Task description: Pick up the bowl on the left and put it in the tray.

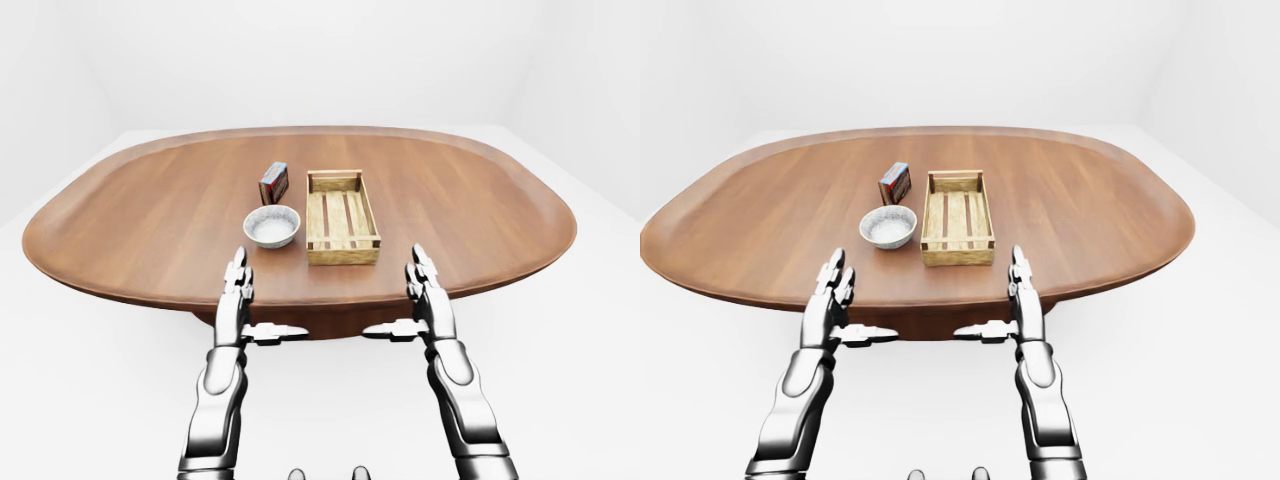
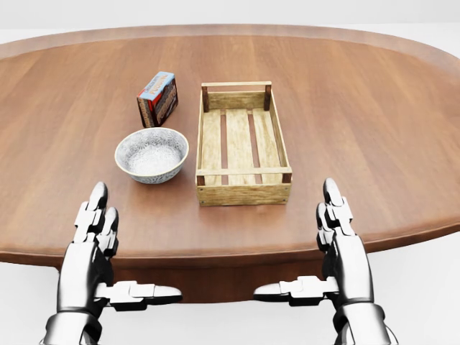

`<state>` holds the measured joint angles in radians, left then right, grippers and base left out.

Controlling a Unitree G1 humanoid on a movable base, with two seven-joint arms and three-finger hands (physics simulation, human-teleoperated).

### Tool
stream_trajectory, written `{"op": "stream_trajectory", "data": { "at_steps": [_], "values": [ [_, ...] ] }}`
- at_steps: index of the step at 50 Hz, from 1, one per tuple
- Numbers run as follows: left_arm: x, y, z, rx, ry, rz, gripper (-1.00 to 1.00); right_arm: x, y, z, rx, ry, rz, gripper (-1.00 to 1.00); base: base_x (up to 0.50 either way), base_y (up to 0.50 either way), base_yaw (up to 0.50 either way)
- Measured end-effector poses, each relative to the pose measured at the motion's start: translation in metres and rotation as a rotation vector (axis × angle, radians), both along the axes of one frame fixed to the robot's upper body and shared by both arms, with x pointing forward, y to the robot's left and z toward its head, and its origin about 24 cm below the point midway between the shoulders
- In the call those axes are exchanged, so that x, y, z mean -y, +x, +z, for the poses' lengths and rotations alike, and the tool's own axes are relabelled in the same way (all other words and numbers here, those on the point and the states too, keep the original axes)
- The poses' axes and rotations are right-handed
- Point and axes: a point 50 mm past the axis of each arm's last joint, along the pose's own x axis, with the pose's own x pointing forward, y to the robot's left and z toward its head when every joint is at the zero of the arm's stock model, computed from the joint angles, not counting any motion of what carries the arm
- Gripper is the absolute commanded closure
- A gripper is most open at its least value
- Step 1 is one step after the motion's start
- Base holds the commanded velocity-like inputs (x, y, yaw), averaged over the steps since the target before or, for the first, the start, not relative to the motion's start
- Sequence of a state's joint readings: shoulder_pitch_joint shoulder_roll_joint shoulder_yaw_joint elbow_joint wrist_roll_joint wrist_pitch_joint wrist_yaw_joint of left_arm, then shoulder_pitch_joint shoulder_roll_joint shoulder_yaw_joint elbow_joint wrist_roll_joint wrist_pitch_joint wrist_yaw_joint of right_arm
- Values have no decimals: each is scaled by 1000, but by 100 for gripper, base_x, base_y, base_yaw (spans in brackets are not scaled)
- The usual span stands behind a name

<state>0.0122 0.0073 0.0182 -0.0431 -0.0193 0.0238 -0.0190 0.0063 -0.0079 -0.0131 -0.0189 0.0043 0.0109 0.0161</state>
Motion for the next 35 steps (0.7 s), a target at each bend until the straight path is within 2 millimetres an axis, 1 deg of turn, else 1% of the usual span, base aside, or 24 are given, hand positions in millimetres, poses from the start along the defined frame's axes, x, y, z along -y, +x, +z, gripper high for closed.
{"op": "stream_trajectory", "data": {
  "at_steps": [15, 19, 23, 30, 35],
  "values": [
    [-13, -4, 16, 35, -44, 17, -100, 4, -5, 9, 3, -6, 12, -100, 0, 0, 0],
    [-19, -6, 30, 96, -64, 31, -100, 4, -8, 15, 21, -11, 15, -100, 0, 0, 0],
    [-27, -10, 48, 177, -84, 48, -100, 4, -11, 22, 51, -15, 17, -100, 0, 0, 0],
    [-39, -22, 84, 337, -119, 78, -100, 4, -16, 33, 95, -24, 18, -100, 0, 0, 0],
    [-46, -31, 103, 428, -135, 92, -100, 3, -21, 43, 139, -33, 19, -100, 0, 0, 0]
  ]
}}
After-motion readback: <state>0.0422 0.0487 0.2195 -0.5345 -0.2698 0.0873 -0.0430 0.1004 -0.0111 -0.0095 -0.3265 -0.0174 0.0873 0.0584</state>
